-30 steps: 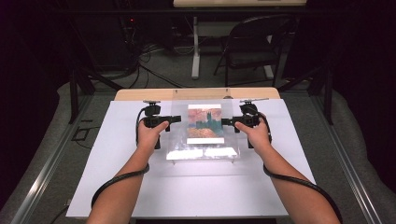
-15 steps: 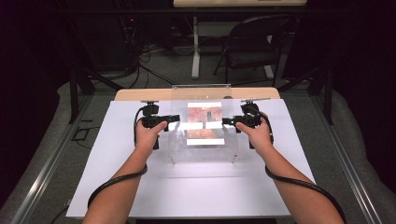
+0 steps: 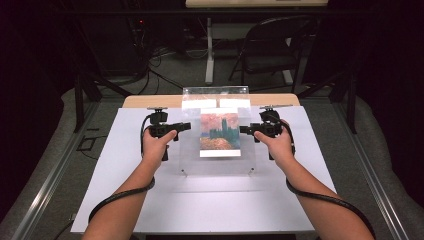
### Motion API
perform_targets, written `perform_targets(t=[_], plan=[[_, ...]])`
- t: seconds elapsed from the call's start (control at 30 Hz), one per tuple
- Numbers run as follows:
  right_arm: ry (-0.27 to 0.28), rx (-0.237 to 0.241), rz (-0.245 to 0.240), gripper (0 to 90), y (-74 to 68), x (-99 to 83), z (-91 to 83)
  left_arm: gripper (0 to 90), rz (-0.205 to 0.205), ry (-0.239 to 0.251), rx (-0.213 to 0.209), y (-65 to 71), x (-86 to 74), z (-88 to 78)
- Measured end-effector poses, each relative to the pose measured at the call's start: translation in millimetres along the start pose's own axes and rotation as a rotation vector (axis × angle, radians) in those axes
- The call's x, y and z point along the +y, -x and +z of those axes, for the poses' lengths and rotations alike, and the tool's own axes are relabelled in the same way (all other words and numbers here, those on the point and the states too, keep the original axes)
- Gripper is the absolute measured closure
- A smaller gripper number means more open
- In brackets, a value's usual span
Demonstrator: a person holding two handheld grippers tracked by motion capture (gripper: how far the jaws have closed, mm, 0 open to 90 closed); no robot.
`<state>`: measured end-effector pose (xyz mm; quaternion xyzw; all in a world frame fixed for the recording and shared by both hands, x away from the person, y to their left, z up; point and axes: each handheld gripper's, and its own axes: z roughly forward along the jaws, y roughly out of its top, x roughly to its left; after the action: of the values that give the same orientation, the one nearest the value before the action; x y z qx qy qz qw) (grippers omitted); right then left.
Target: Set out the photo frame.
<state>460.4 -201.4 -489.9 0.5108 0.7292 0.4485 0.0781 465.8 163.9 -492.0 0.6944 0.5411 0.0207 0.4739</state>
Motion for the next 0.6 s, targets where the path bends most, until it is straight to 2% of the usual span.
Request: perform_targets(t=[0.3,0.47,0.6], plan=[[0.006,-0.006,-0.023,44.6,-6.9,1.2,-10.9,58.2,-0.004,0.027,-0.004,6.3,-2.0,-11.1],[0.001,-0.017,-0.058,45.5,-12.7,2.0,-18.4,59.1,0.023,0.032,0.007,14.0,-2.5,-19.4],[0.007,-0.023,-0.062,48.3,-16.0,1.5,-25.6,59.2,0.047,0.043,0.010,19.2,-4.3,-24.2]])
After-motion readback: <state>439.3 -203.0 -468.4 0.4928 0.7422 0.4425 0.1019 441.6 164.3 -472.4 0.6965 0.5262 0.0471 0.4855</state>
